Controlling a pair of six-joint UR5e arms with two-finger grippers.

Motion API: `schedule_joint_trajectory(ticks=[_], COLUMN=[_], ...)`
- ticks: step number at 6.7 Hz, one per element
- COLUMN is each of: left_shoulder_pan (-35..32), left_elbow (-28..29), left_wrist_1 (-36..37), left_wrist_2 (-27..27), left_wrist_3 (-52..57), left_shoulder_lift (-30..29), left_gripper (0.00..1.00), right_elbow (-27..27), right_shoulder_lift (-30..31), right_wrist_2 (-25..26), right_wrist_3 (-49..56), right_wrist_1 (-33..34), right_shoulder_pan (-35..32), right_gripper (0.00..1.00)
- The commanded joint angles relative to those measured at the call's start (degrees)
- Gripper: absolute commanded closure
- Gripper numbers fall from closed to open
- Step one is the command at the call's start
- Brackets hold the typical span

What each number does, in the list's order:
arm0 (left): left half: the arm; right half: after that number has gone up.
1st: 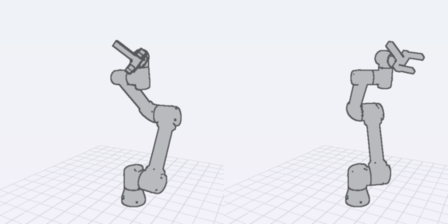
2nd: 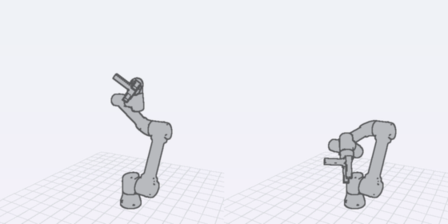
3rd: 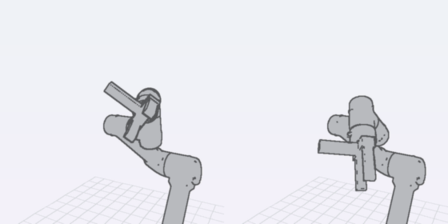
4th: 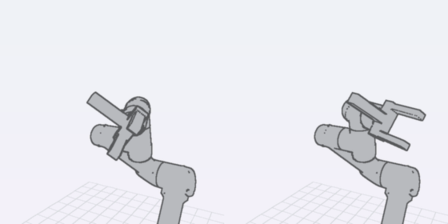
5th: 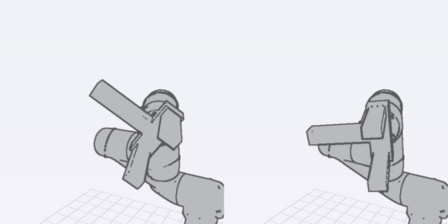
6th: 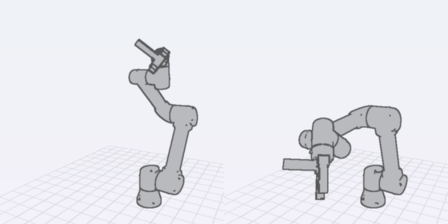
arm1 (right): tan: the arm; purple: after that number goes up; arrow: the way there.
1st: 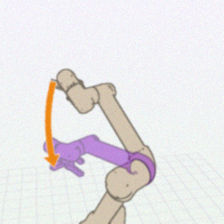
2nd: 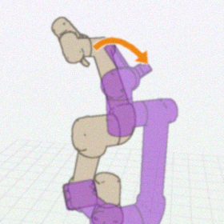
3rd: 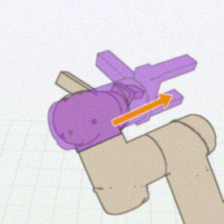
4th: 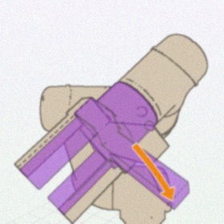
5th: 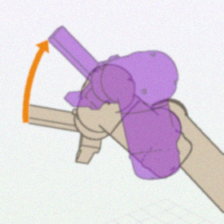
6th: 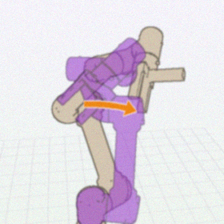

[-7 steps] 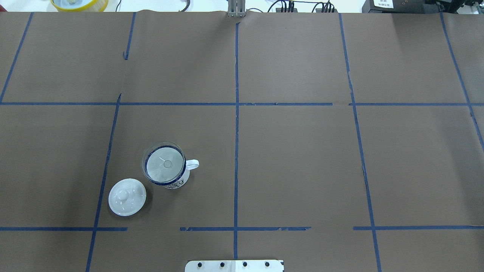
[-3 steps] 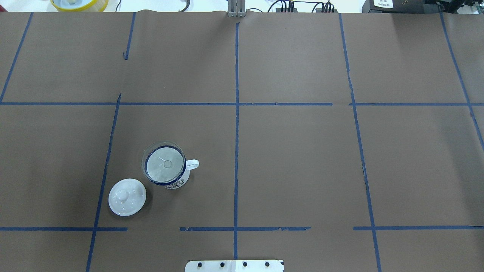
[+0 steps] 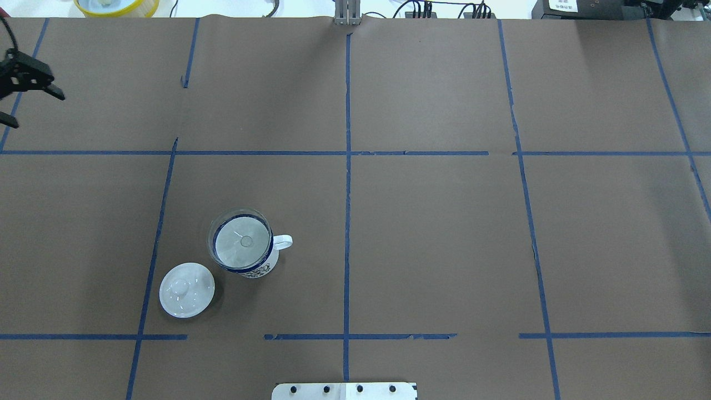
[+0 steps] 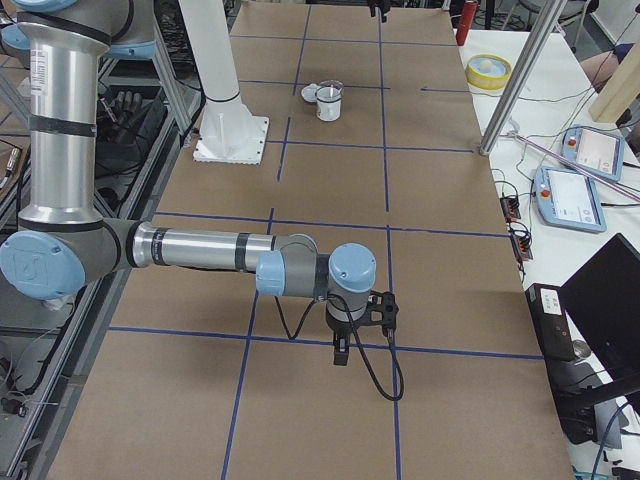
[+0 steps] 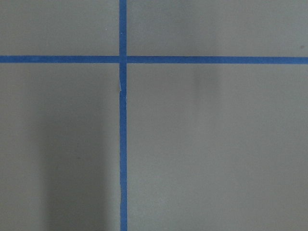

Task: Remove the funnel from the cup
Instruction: 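Move the left gripper down over the clear funnel in the white mug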

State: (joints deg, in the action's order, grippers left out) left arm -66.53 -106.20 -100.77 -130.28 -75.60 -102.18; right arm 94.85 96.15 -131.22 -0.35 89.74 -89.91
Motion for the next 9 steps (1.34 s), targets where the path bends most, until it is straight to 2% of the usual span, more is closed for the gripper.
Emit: schedule_joint_trajectory(ticks=[1,2,3,4,5,6,7,9], left_shoulder_pan=[11.4,13.7,18.8,24.3,27.9,30.0,32.3,35.7], left_elbow=[-2.0,-4.7,-5.2,-5.5,-5.4,-5.4,-5.1,-4.3], left_wrist_1=[2.9,3.1,3.2,6.1,17.3,24.1,24.2,24.2], left_wrist_2=[6.5,7.1,9.0,16.0,19.7,20.1,21.0,23.7], left_wrist_3=[-22.1,-25.4,-35.7,-42.2,-43.5,-43.9,-48.7,-51.7], left_shoulder_lift=[-8.6,-9.3,-11.1,-12.6,-17.1,-19.7,-19.8,-19.9], left_gripper=[0.0,0.0,0.0,0.0,0.0,0.0,0.02,0.07], right_elbow=[0.1,0.0,0.1,0.1,0.1,0.0,0.1,0.1], right_shoulder_lift=[0.0,0.0,0.0,0.0,0.0,0.0,0.0,0.0], right_wrist_2=[0.0,0.0,0.0,0.0,0.0,0.0,0.0,0.0], right_wrist_3=[0.0,0.0,0.0,0.0,0.0,0.0,0.0,0.0], right_wrist_1=[0.0,0.0,0.0,0.0,0.0,0.0,0.0,0.0], right_shoulder_pan=[0.0,0.0,0.0,0.0,0.0,0.0,0.0,0.0], right_gripper=[0.0,0.0,0.0,0.0,0.0,0.0,0.0,0.0])
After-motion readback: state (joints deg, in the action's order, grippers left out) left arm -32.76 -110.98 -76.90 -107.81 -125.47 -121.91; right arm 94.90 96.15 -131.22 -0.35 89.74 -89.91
